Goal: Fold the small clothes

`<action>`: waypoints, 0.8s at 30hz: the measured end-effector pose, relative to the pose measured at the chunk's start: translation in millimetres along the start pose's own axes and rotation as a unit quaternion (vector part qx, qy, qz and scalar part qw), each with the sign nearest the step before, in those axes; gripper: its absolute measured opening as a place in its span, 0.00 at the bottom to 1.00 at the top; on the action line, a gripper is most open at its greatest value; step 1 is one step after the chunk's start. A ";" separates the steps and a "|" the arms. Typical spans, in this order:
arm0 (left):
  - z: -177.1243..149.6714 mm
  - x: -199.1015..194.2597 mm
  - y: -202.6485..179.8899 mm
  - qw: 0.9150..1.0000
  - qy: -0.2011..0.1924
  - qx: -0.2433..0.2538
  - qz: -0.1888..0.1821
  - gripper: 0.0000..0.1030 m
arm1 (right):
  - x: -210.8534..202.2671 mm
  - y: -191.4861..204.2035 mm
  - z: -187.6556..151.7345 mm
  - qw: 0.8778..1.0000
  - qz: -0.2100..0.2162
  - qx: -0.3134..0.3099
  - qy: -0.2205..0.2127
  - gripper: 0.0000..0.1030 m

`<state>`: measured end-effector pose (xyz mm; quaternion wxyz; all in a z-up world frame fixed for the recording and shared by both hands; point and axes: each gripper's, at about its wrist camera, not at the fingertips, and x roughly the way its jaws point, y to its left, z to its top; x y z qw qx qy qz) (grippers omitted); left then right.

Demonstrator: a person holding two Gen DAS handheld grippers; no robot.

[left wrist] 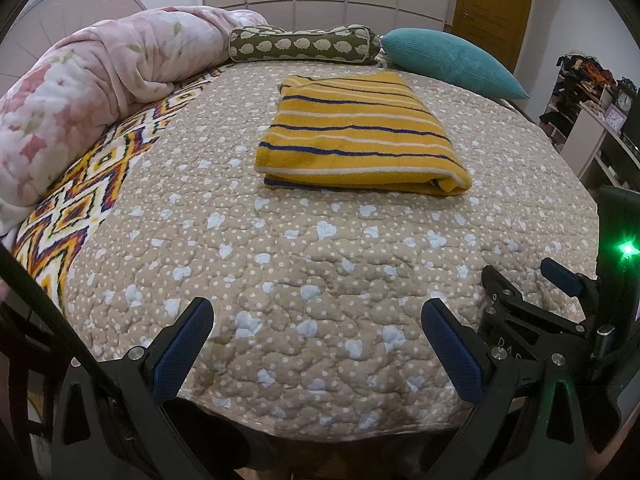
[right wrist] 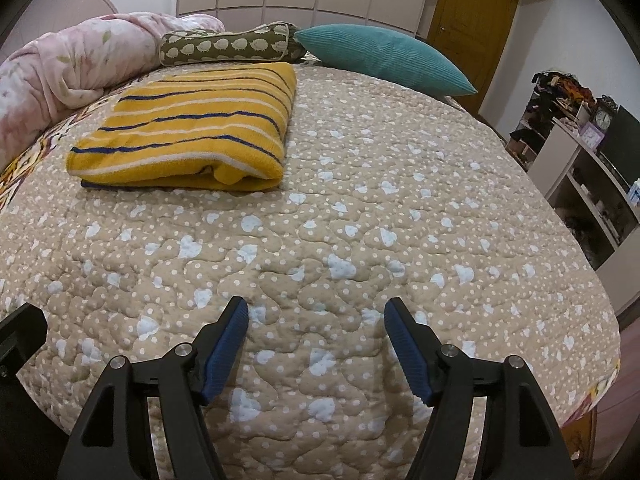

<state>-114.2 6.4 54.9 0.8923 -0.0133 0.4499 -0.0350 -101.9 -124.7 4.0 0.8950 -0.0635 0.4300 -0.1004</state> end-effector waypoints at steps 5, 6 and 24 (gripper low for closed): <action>0.3 0.0 -0.2 1.000 0.000 0.000 0.000 1.00 | 0.0 2.3 -0.3 1.000 -0.013 -0.008 0.000 0.74; 0.0 0.3 -0.3 1.000 0.000 -0.001 0.000 1.00 | 0.1 2.6 -0.3 1.000 -0.015 -0.010 -0.001 0.74; -1.0 2.3 0.5 1.000 0.003 -0.001 0.006 1.00 | 0.3 6.6 -1.1 0.999 -0.030 -0.021 -0.002 0.76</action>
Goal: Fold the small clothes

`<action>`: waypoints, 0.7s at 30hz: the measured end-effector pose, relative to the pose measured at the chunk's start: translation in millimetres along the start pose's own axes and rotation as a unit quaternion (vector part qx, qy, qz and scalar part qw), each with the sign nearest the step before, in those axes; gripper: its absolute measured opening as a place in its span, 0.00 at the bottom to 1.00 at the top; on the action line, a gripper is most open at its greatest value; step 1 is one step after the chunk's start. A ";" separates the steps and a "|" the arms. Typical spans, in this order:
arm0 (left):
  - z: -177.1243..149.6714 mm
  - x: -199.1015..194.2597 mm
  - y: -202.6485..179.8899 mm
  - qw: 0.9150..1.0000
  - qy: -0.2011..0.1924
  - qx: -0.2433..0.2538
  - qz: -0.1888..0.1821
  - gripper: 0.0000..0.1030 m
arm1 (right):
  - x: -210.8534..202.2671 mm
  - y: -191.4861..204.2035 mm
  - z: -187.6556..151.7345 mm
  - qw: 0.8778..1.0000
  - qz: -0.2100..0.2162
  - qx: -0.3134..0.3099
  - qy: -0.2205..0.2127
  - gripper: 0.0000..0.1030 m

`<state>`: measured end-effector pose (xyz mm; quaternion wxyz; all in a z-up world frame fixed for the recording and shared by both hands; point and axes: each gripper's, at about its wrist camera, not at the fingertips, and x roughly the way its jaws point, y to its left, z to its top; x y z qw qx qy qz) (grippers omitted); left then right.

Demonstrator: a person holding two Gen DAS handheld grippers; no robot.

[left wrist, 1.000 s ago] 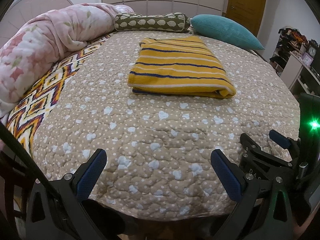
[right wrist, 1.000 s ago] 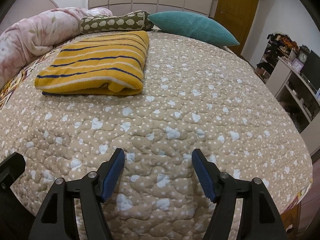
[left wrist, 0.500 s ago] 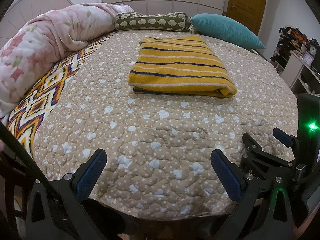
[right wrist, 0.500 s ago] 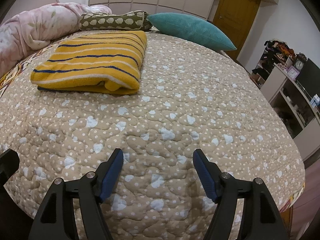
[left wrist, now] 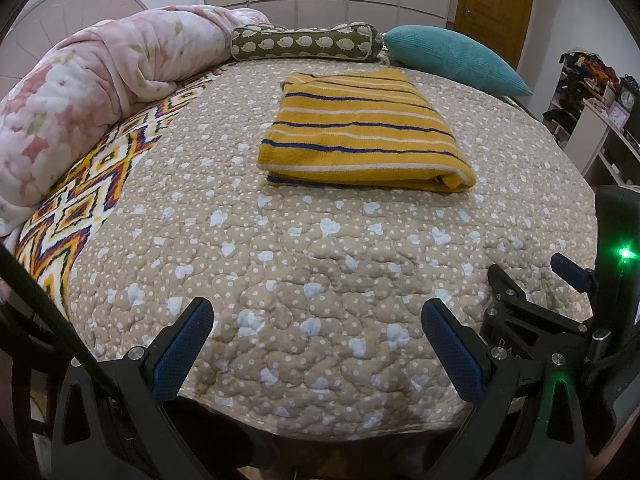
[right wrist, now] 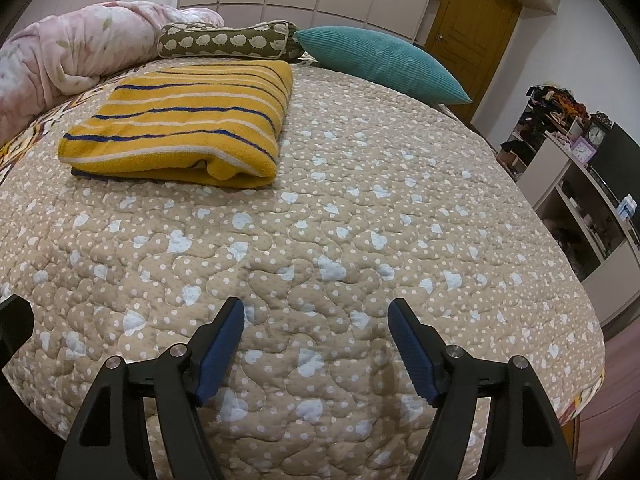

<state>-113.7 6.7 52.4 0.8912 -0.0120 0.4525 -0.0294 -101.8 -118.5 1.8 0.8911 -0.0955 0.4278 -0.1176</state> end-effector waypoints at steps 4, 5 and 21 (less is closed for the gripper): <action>0.0 0.2 -0.3 1.000 0.000 0.000 0.000 1.00 | 0.0 0.0 0.0 1.000 0.000 0.000 0.000 0.76; -0.2 0.2 0.0 1.000 0.000 0.000 0.000 1.00 | 0.0 0.0 0.0 1.000 0.000 0.000 0.000 0.77; -0.7 1.8 -3.9 1.000 0.005 0.012 -0.001 1.00 | 1.1 -3.9 1.2 1.000 -0.004 0.005 0.001 0.77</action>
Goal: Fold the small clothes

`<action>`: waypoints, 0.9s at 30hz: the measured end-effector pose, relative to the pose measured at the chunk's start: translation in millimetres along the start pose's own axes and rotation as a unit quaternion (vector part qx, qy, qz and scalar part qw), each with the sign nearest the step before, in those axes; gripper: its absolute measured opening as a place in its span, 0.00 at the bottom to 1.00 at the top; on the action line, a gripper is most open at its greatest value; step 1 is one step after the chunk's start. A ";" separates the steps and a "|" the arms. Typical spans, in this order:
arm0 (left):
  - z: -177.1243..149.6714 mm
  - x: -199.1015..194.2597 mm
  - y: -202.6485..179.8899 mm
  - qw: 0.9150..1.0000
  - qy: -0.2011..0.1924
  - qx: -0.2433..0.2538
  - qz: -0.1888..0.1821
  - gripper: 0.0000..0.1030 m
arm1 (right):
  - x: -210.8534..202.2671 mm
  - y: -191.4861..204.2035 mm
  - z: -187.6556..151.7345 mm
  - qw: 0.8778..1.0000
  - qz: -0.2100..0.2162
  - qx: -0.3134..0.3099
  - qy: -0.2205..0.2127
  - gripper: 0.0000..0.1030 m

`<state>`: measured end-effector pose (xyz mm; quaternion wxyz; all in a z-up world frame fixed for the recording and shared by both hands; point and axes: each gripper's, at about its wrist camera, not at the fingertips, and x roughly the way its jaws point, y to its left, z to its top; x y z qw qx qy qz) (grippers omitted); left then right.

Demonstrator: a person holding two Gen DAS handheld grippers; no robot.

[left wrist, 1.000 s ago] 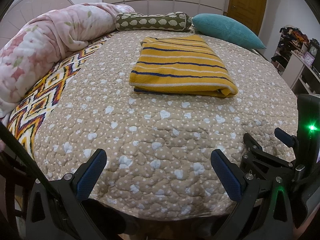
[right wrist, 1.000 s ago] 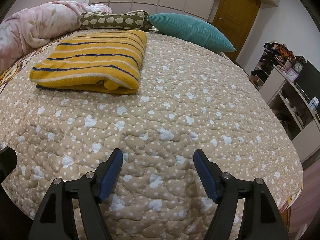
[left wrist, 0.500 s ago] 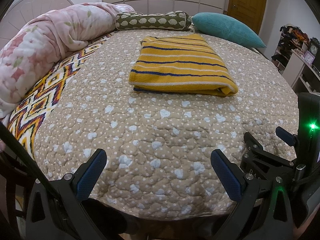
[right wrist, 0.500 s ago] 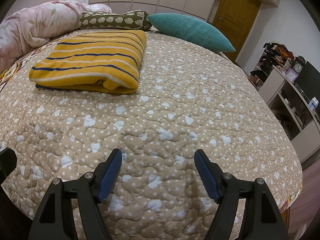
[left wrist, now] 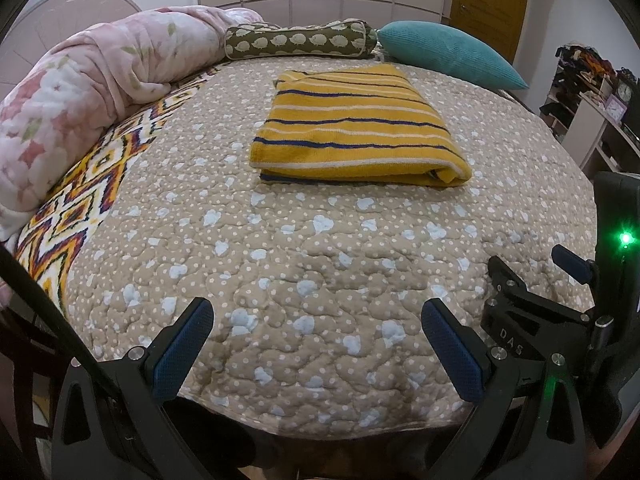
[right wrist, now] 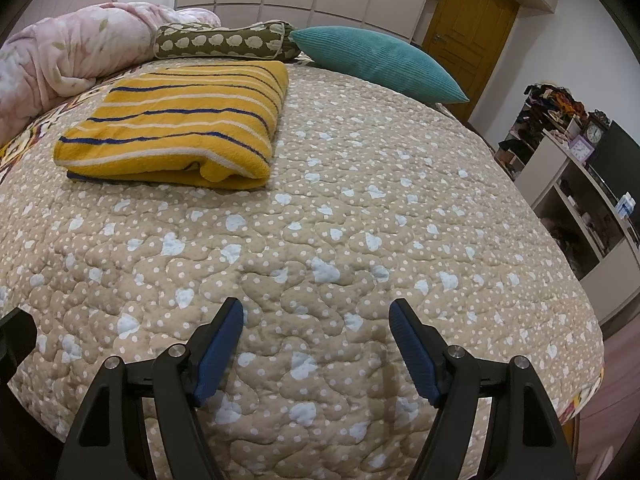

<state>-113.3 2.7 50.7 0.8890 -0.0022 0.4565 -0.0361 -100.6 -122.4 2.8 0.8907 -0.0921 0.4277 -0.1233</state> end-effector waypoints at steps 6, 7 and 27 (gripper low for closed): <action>-0.8 0.7 -2.9 1.000 0.001 0.005 -0.001 1.00 | 0.9 -1.6 0.4 1.000 -0.003 0.003 0.001 0.77; -0.9 0.5 -3.7 1.000 0.001 0.006 -0.001 1.00 | 1.0 -2.0 0.5 1.000 -0.004 0.002 0.001 0.77; -2.7 2.2 -9.3 1.000 0.009 0.020 -0.005 1.00 | 0.2 -6.5 0.8 1.000 -0.008 0.018 -0.001 0.77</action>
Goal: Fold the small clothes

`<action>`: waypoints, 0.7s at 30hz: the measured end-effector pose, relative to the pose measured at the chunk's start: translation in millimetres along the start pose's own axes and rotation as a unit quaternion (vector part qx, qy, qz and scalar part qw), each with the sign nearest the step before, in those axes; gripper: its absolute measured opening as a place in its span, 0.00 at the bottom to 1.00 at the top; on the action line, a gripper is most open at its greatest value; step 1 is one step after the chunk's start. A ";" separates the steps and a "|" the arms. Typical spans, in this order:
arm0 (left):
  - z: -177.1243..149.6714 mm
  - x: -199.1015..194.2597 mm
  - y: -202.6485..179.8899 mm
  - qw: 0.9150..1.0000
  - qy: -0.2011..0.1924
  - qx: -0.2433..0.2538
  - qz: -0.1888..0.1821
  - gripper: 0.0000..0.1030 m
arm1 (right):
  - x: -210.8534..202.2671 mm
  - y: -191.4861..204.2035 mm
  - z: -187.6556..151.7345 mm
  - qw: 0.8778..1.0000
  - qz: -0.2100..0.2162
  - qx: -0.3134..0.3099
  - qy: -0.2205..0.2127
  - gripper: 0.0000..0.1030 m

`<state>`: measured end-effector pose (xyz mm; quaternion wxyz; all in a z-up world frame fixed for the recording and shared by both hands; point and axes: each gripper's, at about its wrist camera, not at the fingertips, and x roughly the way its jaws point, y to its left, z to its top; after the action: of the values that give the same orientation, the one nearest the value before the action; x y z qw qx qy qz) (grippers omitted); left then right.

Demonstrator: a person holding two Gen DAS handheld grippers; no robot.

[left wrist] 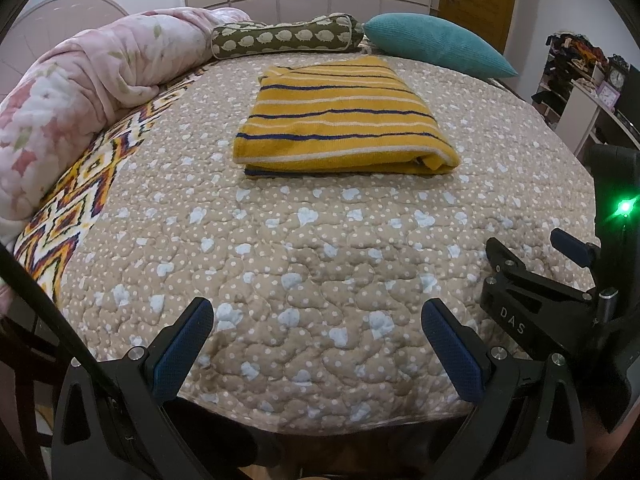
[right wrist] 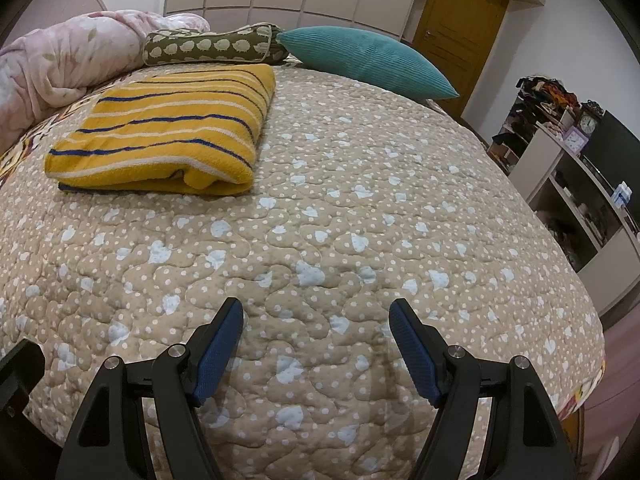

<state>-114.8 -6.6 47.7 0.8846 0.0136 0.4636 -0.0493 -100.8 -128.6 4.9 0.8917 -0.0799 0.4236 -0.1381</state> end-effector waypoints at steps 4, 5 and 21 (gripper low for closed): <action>-0.1 -0.1 0.5 1.000 0.001 0.000 0.001 1.00 | 0.2 0.8 -0.6 1.000 0.001 -0.001 0.000 0.77; -0.3 0.0 0.6 1.000 0.002 0.000 0.001 1.00 | -0.1 1.1 -0.7 1.000 0.001 -0.001 0.000 0.77; -1.9 4.8 -2.2 1.000 0.010 0.003 0.012 1.00 | -0.1 1.5 -1.3 1.000 0.002 0.001 0.000 0.77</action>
<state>-113.9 -9.0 42.8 0.8805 0.0225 0.4718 -0.0396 -101.5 -127.2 3.8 0.8920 -0.0787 0.4236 -0.1367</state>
